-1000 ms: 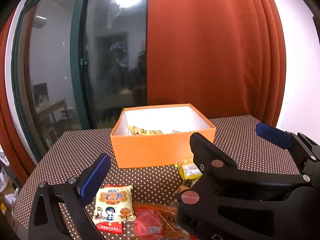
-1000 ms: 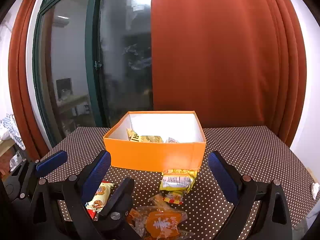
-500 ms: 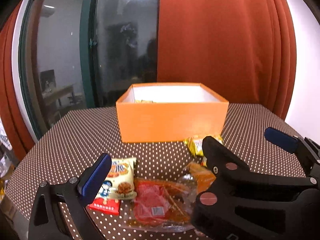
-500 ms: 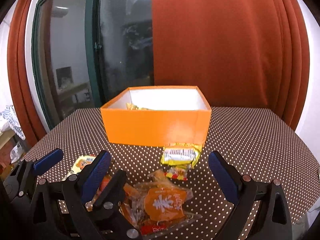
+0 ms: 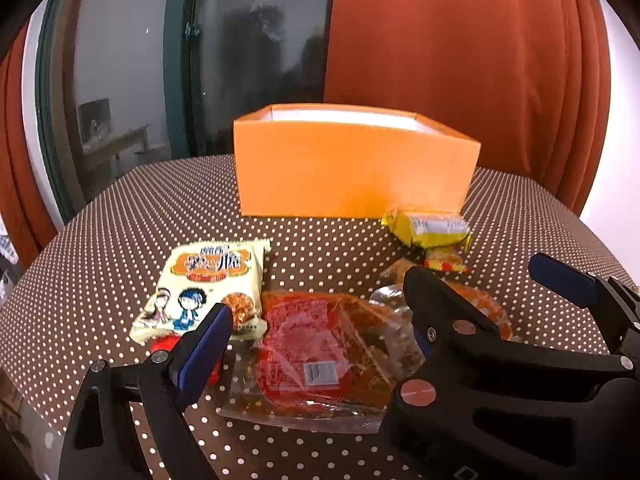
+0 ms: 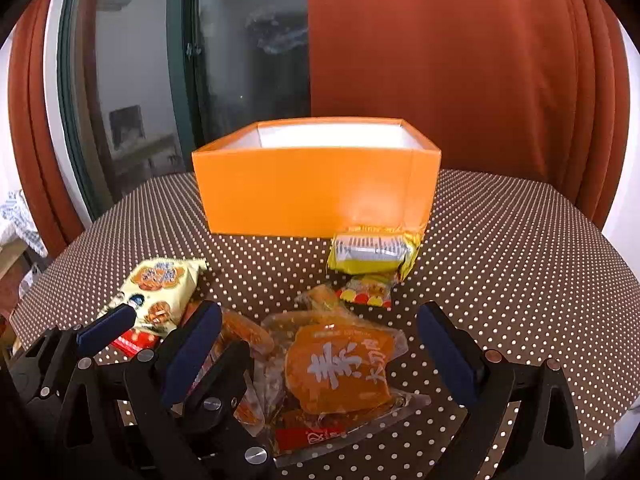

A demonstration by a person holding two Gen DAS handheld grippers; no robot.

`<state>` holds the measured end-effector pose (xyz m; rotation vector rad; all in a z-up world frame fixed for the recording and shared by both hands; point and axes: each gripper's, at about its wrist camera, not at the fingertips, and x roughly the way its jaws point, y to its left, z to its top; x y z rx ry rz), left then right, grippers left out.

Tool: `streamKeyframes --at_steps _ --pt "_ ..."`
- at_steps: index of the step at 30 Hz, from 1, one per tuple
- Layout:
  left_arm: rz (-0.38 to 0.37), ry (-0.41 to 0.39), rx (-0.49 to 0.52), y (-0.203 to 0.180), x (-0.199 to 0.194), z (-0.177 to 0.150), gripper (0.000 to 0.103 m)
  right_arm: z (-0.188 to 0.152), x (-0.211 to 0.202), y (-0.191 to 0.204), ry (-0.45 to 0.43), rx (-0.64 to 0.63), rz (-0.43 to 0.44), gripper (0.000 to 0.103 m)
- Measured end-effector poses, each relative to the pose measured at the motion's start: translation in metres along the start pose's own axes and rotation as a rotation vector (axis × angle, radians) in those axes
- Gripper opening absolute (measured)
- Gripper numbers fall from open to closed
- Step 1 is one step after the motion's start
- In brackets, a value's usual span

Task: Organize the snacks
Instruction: 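Grasp the orange vacuum-sealed meat pack with the right tool while the left tool approaches the red pack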

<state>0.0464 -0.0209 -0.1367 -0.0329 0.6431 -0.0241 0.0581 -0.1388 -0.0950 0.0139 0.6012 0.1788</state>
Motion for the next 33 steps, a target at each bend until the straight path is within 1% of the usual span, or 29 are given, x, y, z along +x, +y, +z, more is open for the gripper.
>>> streamKeyframes --at_steps 6,9,14,19,23,24,25,26,30,33 --pt "0.029 0.079 -0.029 0.007 0.021 -0.014 0.093 -0.013 0.02 -0.001 0.065 0.005 0.005 0.099" --pt "0.038 0.075 -0.023 0.008 0.024 -0.015 0.091 -0.018 0.029 -0.003 0.098 0.022 0.019 0.099" --pt "0.04 0.079 0.0 0.002 0.028 -0.012 0.091 -0.017 0.032 -0.009 0.103 0.037 0.001 0.099" --pt "0.028 0.119 0.028 -0.005 0.042 -0.009 0.091 -0.017 0.042 -0.022 0.135 0.064 -0.008 0.099" --pt "0.043 0.154 0.055 -0.006 0.052 -0.008 0.091 -0.02 0.054 -0.024 0.173 0.087 0.02 0.097" --pt "0.047 0.168 0.063 -0.008 0.053 -0.008 0.091 -0.022 0.057 -0.023 0.184 0.083 0.021 0.095" --pt "0.047 0.171 0.071 -0.008 0.054 -0.009 0.091 -0.023 0.062 -0.021 0.204 0.077 0.028 0.089" --pt "0.046 0.169 0.073 -0.009 0.054 -0.009 0.091 -0.024 0.064 -0.021 0.215 0.083 0.037 0.087" --pt "0.055 0.166 0.087 -0.011 0.054 -0.009 0.092 -0.025 0.063 -0.02 0.207 0.083 0.063 0.077" --pt "0.036 0.171 0.087 -0.014 0.054 -0.008 0.093 -0.026 0.059 -0.021 0.202 0.084 0.074 0.071"
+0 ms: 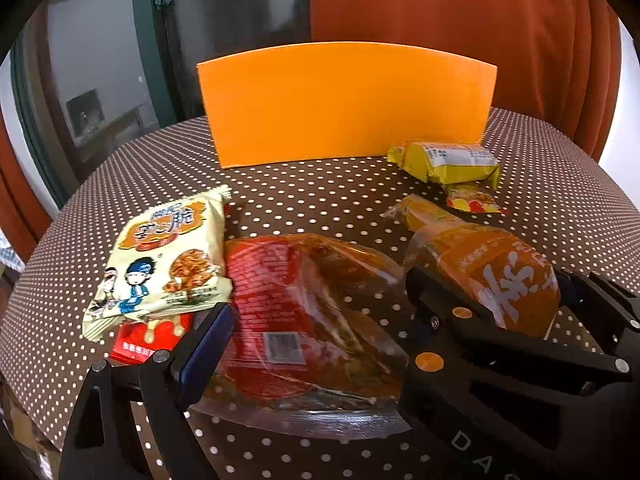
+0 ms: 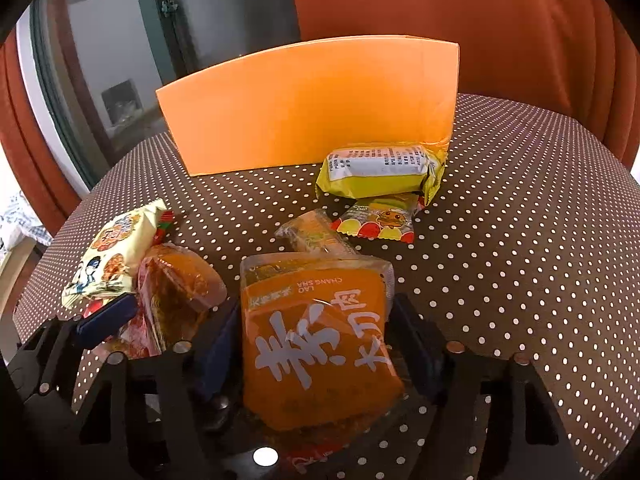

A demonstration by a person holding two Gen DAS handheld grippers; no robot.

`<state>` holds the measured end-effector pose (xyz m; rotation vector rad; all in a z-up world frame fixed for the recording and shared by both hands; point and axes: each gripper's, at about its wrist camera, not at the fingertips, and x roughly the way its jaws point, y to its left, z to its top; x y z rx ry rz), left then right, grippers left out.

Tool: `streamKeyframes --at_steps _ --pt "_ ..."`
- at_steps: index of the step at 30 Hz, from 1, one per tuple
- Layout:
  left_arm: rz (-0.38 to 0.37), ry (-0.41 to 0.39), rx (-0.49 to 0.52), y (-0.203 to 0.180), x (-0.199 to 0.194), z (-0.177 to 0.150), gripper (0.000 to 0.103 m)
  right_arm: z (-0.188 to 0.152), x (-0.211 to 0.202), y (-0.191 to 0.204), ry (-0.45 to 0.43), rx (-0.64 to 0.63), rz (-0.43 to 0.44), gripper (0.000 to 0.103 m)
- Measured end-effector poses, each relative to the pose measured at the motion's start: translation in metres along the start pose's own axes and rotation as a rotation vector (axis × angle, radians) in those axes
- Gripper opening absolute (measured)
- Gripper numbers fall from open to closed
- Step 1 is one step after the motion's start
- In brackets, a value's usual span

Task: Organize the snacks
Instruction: 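Grasp the orange vacuum-sealed meat pack with the right tool while the left tool approaches the red pack, then close the left tool on the red vacuum-sealed meat pack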

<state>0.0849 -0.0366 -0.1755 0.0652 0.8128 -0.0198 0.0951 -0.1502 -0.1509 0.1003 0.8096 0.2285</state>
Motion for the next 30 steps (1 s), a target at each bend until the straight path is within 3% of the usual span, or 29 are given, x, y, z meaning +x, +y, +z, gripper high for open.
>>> streamKeyframes --at_steps 6,8,10,16,22,30 --pt "-0.028 -0.022 0.024 -0.013 -0.004 0.004 0.098 -0.005 -0.015 -0.013 -0.024 0.034 0.005 0.064" --pt "-0.027 -0.025 0.037 -0.018 -0.004 0.007 0.095 -0.005 -0.019 -0.017 -0.031 0.049 -0.002 0.063" --pt "-0.006 -0.054 0.031 -0.018 -0.005 0.012 0.095 -0.003 -0.024 -0.023 -0.042 0.068 -0.019 0.057" --pt "-0.012 -0.071 -0.024 -0.004 -0.002 0.032 0.096 0.012 -0.034 -0.027 -0.085 0.074 -0.017 0.055" --pt "-0.036 -0.042 -0.075 0.008 0.01 0.041 0.096 0.028 -0.026 -0.017 -0.095 0.076 -0.013 0.053" --pt "-0.071 0.008 -0.066 0.014 0.035 0.054 0.096 0.042 -0.009 -0.016 -0.063 0.076 -0.025 0.053"
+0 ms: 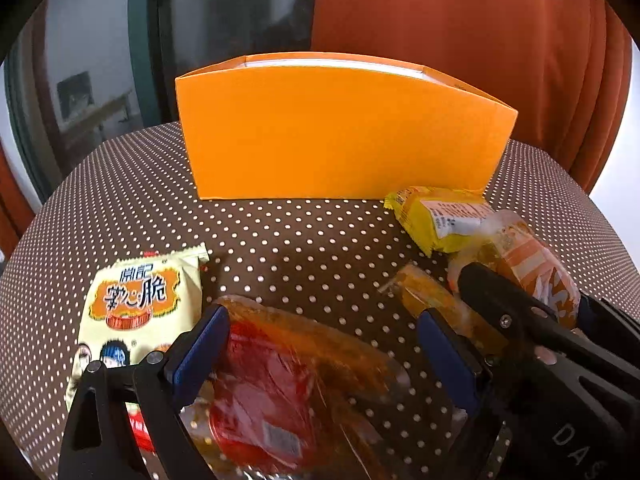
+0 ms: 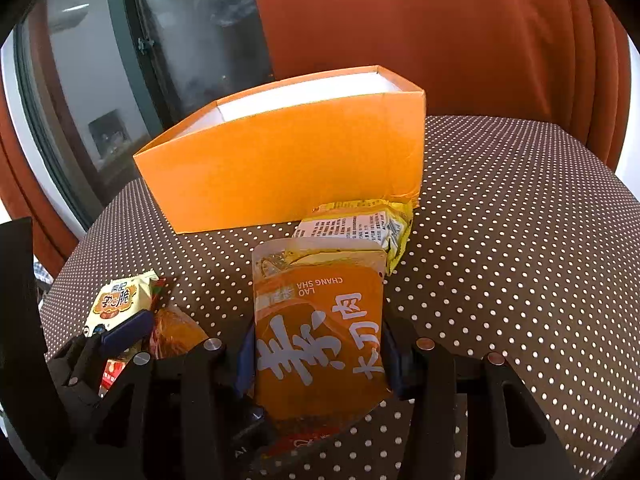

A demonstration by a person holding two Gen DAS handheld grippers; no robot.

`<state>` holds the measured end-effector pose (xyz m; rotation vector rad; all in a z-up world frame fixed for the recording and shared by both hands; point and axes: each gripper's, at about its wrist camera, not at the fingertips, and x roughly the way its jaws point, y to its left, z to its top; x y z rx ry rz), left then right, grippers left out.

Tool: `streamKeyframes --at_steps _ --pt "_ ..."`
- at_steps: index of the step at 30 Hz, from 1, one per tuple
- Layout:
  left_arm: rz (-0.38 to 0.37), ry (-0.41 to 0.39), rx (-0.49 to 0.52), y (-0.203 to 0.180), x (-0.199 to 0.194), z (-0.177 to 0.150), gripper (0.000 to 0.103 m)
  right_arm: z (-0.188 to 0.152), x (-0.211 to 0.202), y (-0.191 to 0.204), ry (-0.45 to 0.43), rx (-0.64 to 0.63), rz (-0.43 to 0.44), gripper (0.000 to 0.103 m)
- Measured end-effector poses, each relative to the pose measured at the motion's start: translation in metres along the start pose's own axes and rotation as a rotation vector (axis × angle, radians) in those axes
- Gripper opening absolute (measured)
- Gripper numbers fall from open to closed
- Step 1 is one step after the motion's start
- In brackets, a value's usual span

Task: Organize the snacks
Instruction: 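Close the left tool on the red vacuum-sealed meat pack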

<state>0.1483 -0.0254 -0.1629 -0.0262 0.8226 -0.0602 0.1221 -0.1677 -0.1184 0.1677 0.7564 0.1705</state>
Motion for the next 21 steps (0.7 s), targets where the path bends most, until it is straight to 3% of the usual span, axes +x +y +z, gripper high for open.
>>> streamKeyframes --at_steps 4,6,7,10,12,17,21 --pt "-0.001 0.023 0.012 -0.003 0.005 -0.001 0.092 0.005 0.007 -0.002 0.011 -0.001 -0.005 0.053" --pt "0.012 0.038 0.019 -0.003 0.009 -0.002 0.082 0.005 0.009 -0.004 0.017 0.001 -0.008 0.053" --pt "0.009 0.052 0.017 -0.002 0.012 -0.004 0.082 0.005 0.011 -0.005 0.02 0.001 -0.015 0.053" --pt "0.034 0.044 0.03 -0.004 0.014 -0.005 0.077 0.005 0.014 -0.01 0.028 0.011 -0.015 0.053" --pt "0.065 0.037 0.041 -0.005 0.014 -0.007 0.066 0.006 0.016 -0.011 0.033 0.012 -0.017 0.053" --pt "0.088 0.021 0.059 -0.011 0.01 -0.013 0.054 0.003 0.012 -0.011 0.031 0.012 0.002 0.053" --pt "0.095 0.01 0.079 -0.016 0.004 -0.017 0.049 0.001 0.009 -0.011 0.03 0.009 0.011 0.053"
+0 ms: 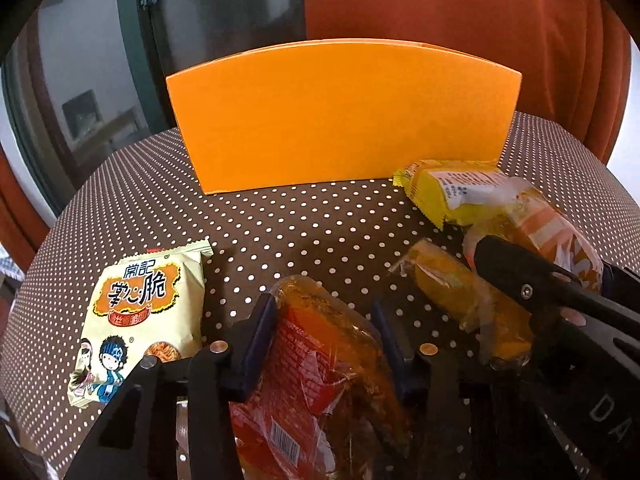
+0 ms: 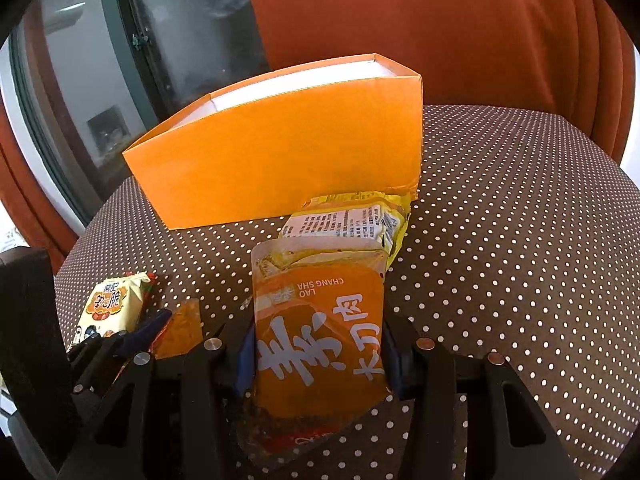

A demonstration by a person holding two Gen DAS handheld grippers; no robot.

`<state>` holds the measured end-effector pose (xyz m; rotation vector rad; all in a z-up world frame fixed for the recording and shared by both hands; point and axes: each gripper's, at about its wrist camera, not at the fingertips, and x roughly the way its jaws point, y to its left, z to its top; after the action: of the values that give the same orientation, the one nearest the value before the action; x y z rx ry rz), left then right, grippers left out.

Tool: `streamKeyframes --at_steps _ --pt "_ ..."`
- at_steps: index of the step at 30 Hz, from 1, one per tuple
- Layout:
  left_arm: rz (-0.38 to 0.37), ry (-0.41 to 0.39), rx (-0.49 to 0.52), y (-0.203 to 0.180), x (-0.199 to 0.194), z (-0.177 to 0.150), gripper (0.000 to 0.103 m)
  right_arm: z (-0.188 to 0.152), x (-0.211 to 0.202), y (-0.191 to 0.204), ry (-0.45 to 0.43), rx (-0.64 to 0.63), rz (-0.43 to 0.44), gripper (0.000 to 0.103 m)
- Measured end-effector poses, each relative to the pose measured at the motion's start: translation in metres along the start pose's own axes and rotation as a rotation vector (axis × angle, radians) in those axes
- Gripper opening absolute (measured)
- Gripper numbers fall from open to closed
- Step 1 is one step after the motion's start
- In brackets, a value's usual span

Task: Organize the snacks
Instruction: 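Close the left tool on the red vacuum-sealed meat pack, then lift both held meat packs and carry them over the orange box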

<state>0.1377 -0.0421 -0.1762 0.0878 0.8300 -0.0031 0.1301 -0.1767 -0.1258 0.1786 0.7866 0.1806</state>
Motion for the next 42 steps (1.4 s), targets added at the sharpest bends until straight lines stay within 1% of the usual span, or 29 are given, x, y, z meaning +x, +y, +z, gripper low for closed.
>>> streamKeyframes --at_steps 2,6,9,11,15,21,26,32,36,42 --pt "0.004 -0.015 0.002 0.0 -0.006 -0.003 0.046 -0.002 -0.002 0.001 0.0 -0.001 0.004 0.053" --pt "-0.008 -0.01 0.01 -0.001 -0.013 -0.007 0.041 -0.005 -0.007 0.001 -0.003 0.0 0.021 0.053" --pt "-0.033 -0.013 0.007 0.0 -0.025 -0.014 0.037 -0.008 -0.011 0.005 -0.005 -0.007 0.028 0.053" --pt "-0.035 -0.019 0.01 0.0 -0.032 -0.019 0.035 -0.01 -0.015 0.006 -0.008 -0.009 0.032 0.053" --pt "-0.018 -0.052 0.031 -0.002 -0.051 -0.028 0.031 -0.014 -0.024 0.007 -0.02 -0.012 0.041 0.053" --pt "-0.016 -0.079 0.038 -0.001 -0.07 -0.038 0.028 -0.024 -0.041 0.011 -0.037 -0.023 0.052 0.053" --pt "-0.027 -0.126 0.042 -0.004 -0.101 -0.039 0.028 -0.028 -0.054 0.015 -0.05 -0.03 0.061 0.053" --pt "-0.055 -0.171 0.037 -0.001 -0.128 -0.021 0.028 -0.02 -0.076 0.017 -0.089 -0.035 0.065 0.053" --pt "-0.061 -0.201 0.032 -0.007 -0.139 -0.008 0.028 -0.01 -0.087 0.018 -0.113 -0.039 0.07 0.053" --pt "-0.071 -0.24 0.025 -0.005 -0.155 0.012 0.028 0.008 -0.103 0.021 -0.157 -0.049 0.081 0.053"
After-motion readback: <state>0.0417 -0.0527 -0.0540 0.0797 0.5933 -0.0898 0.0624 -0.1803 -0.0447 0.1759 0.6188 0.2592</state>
